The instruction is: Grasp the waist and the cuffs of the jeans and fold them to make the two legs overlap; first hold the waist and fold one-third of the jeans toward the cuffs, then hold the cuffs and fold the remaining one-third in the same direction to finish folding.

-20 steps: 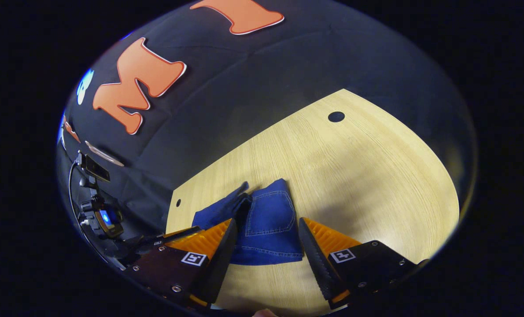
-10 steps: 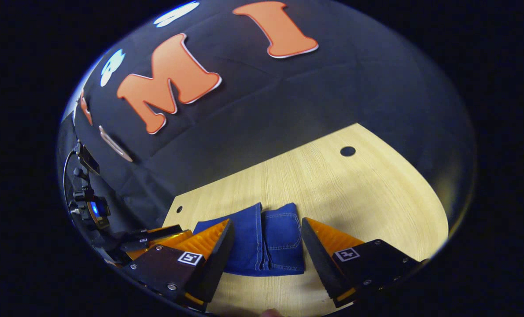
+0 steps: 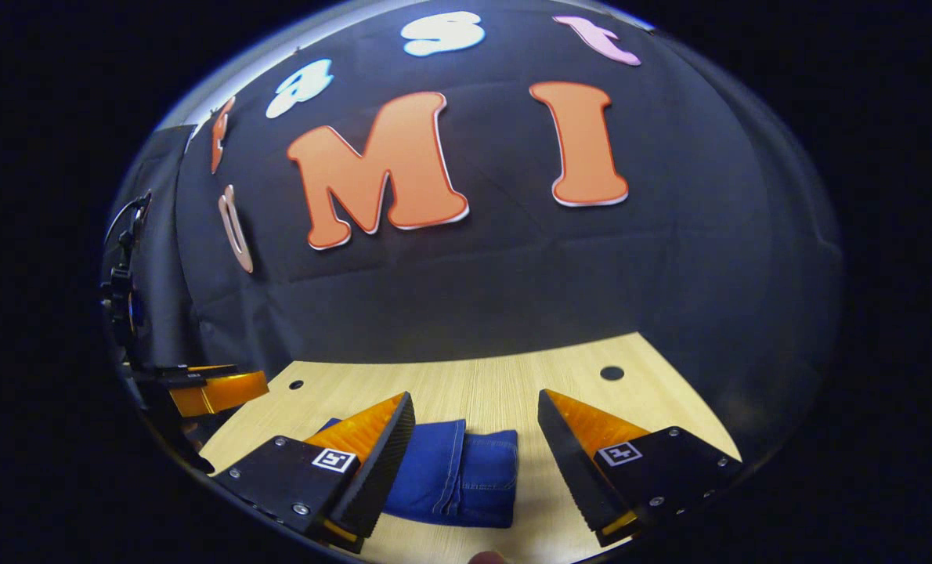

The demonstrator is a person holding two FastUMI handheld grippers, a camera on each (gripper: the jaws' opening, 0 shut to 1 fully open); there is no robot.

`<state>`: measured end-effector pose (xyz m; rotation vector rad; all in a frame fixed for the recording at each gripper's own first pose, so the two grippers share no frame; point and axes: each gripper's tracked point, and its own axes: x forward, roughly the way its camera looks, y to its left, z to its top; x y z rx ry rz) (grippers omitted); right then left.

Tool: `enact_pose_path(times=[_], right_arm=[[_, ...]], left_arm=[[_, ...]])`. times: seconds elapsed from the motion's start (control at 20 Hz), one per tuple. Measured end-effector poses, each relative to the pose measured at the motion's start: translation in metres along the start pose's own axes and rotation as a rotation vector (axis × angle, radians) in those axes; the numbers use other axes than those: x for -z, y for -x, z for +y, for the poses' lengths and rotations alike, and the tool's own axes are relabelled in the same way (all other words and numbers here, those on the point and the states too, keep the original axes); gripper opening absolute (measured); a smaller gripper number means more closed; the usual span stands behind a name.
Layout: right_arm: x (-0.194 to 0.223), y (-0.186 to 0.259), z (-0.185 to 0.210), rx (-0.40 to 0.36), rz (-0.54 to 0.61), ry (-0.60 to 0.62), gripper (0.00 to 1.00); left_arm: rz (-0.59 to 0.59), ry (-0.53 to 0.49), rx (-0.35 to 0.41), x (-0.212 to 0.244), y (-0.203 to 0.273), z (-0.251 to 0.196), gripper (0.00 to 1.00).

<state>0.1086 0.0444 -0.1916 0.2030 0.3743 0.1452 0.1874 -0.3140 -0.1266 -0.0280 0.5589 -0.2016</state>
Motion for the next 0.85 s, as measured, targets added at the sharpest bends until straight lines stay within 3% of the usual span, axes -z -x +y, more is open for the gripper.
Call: enact_pose_path(times=[0.3,0.35,0.45,0.85], right_arm=[[-0.03,0.02,0.037,-0.044,-0.155,0.145,0.96],[-0.031,0.023,0.044,-0.054,-0.173,0.16,0.96],[-0.028,0.033,0.055,-0.068,-0.182,0.182,0.96],[-0.024,0.071,0.087,-0.027,-0.186,0.14,0.96]], left_arm=[[-0.201,-0.034,-0.082,-0.031,0.046,0.029,0.94],[-0.232,-0.03,-0.092,-0.036,0.055,0.033,0.89],[-0.271,-0.021,-0.115,-0.039,0.07,0.042,0.94],[-0.353,-0.032,-0.064,-0.041,0.119,0.061,0.94]])
